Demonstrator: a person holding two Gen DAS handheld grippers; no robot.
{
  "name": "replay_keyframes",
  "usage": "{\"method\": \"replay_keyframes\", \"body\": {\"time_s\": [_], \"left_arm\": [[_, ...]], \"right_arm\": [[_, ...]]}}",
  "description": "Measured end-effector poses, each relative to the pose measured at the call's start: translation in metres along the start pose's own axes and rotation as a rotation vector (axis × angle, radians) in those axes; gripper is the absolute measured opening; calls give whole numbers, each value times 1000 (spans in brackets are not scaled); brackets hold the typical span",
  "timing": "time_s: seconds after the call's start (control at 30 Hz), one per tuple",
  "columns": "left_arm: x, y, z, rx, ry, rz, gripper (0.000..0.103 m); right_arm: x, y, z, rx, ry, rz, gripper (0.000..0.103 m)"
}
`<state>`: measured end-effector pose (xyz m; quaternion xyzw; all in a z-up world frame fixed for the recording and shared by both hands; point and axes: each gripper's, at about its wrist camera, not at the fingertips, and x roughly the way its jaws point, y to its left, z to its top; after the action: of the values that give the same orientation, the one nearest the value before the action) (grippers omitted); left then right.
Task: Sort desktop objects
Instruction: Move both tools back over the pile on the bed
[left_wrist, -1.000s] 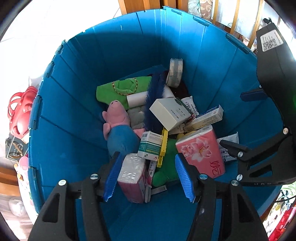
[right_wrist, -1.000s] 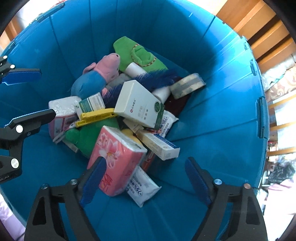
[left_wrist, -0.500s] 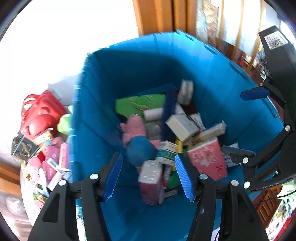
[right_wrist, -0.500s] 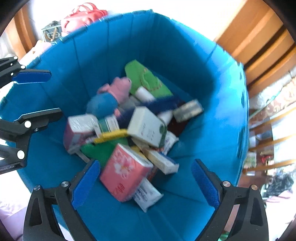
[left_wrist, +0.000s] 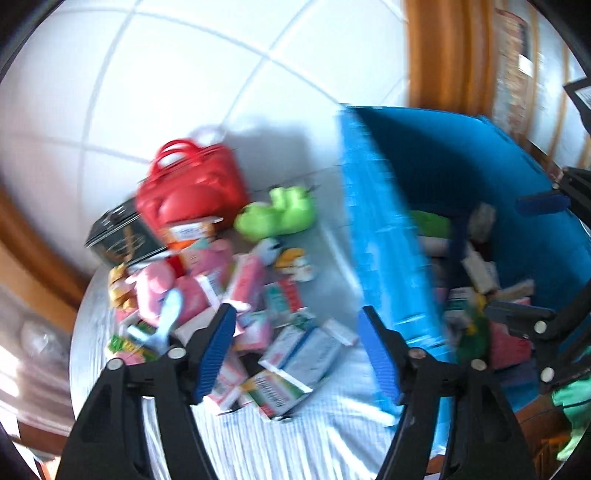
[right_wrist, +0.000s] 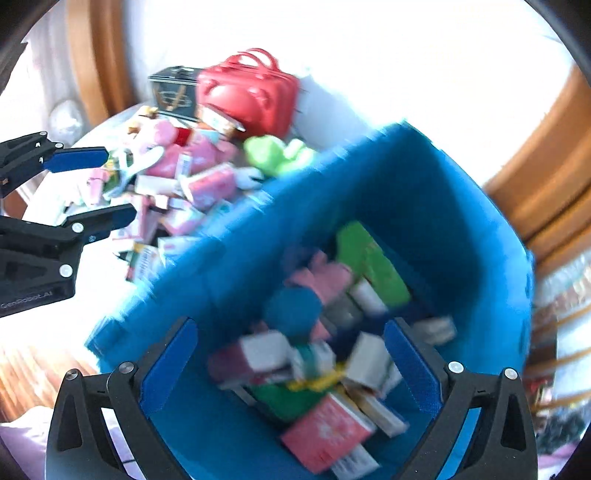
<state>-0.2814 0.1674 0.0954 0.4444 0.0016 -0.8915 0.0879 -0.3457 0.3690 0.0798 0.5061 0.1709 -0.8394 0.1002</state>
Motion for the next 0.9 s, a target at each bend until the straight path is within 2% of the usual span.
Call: {"method": "replay_keyframes", "body": {"time_s": [0.27, 0.43, 0.7, 0.9], "left_arm": [[17, 113, -43, -145, 59, 73, 70], [41, 177, -79, -218, 117, 118, 70], [94, 255, -150, -301, 212, 160, 70], [125, 311, -210, -376, 278, 165, 70]], "right_arm": [[28, 78, 62, -61, 5, 73, 103], [51, 127, 85, -87, 36, 111, 103], [95, 189, 106, -59, 85, 171, 103], [148, 222, 109, 5, 144, 189, 103]]}}
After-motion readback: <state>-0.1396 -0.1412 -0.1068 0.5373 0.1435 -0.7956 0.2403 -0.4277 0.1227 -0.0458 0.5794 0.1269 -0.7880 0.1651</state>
